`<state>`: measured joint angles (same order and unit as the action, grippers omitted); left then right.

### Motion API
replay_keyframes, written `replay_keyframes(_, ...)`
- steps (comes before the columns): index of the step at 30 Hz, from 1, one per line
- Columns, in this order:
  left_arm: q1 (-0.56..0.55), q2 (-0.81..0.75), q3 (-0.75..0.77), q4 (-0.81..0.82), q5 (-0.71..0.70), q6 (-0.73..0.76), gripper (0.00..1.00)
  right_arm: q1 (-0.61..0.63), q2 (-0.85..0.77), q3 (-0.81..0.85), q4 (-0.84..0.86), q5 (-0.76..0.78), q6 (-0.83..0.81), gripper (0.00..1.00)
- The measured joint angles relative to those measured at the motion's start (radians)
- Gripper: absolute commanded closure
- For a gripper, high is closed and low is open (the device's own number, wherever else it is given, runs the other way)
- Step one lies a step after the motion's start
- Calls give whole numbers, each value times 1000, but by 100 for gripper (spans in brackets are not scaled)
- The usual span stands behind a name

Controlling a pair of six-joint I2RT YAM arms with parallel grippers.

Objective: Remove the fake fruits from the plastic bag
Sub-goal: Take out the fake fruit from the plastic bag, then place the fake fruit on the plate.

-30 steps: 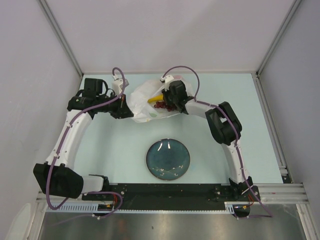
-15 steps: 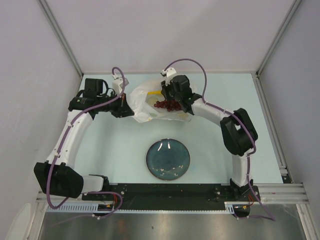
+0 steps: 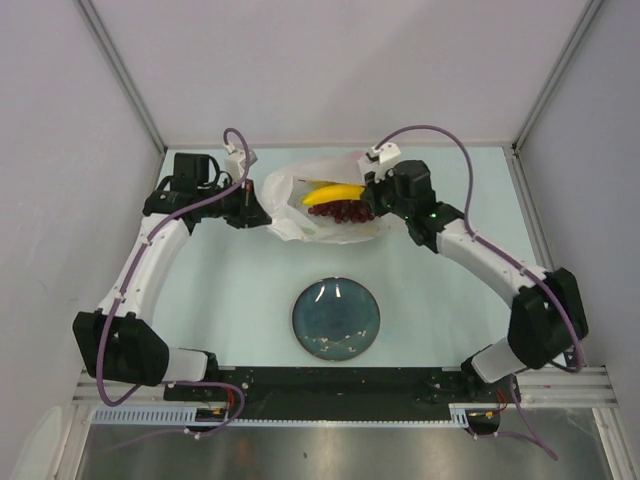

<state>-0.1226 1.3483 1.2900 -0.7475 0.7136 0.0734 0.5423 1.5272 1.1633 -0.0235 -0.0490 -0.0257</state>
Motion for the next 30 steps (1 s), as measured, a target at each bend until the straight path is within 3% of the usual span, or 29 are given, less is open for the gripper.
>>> replay_keyframes(8, 1, 13, 0, 8, 8, -22, 100, -60, -249, -67, -132, -113, -13, 100)
replay_keyframes(13, 1, 13, 0, 17, 16, -24, 100, -12, -350, -196, -175, -176, -60, 100)
replay_keyframes(22, 1, 10, -19, 30, 36, -33, 100, 166, -296, -315, -50, -223, -89, 100)
replay_keyframes(30, 1, -13, -41, 29, 34, -40, 100, 297, -245, -336, 51, -270, -229, 100)
